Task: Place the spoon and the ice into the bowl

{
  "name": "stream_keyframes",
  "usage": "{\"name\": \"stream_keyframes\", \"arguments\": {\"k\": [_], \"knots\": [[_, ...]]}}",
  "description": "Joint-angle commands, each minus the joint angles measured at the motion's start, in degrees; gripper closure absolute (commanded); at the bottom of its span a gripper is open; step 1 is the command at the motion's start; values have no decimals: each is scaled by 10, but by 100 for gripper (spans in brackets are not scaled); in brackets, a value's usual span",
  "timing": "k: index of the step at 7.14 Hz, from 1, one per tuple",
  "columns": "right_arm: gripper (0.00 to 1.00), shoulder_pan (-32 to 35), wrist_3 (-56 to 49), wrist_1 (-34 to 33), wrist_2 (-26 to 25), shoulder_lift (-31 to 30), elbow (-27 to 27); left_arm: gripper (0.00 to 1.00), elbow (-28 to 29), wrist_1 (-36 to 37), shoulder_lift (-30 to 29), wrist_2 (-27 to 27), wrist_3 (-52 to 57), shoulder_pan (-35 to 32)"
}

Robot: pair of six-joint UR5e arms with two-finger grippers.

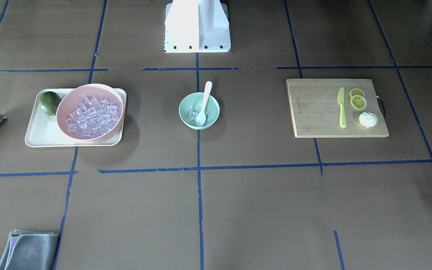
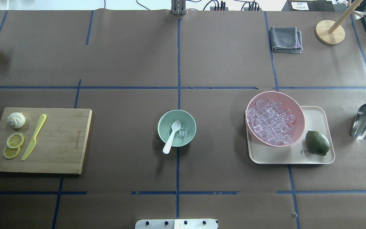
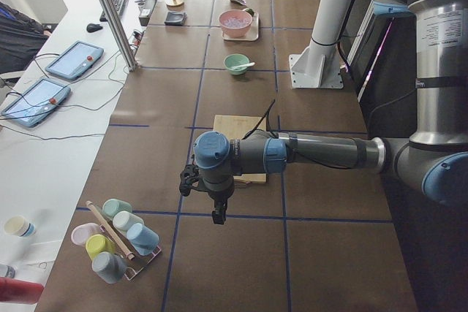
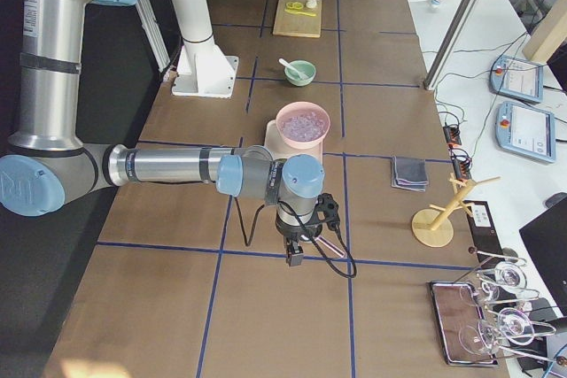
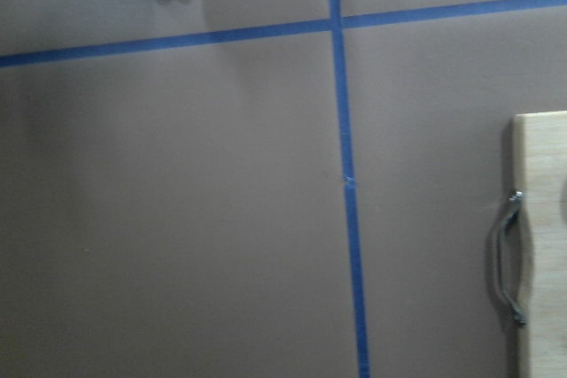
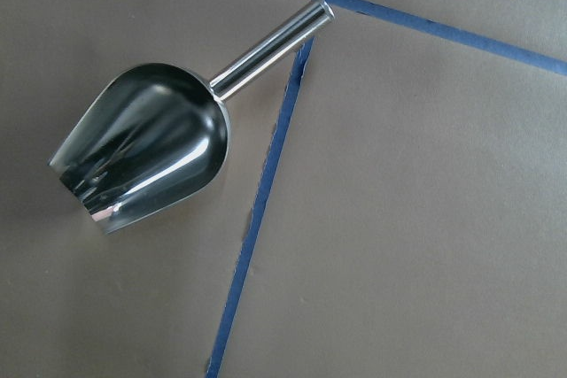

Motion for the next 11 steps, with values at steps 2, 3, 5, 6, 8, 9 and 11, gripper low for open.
{"name": "stream_keyframes", "arguments": {"k": [2,3,5,6,8,9,11], "knots": [[1,0,6,34,1,-6,0,0,-7,-2,-4,-7,0,-2],[1,0,6,34,1,-6,0,0,-8,-2,-6,-7,0,-2],[1,0,8,34,1,-5,1,0,-16,-3,-7,-7,0,-1],[1,0,18,35,1,-5,3,0,-15,-4,-8,-8,1,-1],[1,0,20,35,0,0,4,0,-23,-6,-8,-8,1,-1],[1,0,20,35,0,1,5,0,-25,-6,-8,-8,1,-1],[1,0,16,35,2,1,2,0,-22,-6,-8,-8,1,-1]]}}
